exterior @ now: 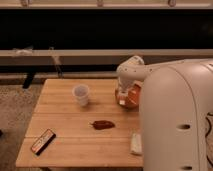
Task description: Place the bottle in the ceramic bowl
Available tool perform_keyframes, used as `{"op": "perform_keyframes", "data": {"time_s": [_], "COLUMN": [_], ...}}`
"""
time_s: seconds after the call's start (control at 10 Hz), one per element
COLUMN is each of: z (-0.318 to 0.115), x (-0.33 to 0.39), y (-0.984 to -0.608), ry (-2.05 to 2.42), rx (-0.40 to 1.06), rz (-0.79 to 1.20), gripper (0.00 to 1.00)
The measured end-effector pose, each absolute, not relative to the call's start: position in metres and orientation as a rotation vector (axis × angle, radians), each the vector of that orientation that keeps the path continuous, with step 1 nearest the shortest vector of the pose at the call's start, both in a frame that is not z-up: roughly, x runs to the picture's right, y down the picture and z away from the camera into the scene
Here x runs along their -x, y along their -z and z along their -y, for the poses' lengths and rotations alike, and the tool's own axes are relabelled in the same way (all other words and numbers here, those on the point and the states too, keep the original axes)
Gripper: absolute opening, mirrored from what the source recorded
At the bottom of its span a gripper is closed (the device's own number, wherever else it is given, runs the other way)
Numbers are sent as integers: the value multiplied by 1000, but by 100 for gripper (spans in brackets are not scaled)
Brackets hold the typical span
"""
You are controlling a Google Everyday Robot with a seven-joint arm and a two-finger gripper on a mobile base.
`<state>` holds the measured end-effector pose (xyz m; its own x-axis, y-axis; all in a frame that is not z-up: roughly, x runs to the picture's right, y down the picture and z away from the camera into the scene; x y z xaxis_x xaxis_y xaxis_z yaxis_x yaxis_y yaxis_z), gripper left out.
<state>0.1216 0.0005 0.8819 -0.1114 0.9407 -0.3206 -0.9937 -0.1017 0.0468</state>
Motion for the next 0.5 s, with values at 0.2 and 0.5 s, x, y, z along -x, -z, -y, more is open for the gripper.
{"op": "perform_keyframes", "data": {"time_s": [0.2,0.5], "z": [-1,-1], "x": [-126,-125], "y": [-878,-875], "ry": [-1688,-1686], "rx": [170,91], "rz": [-300,-326], "gripper": [80,80]}}
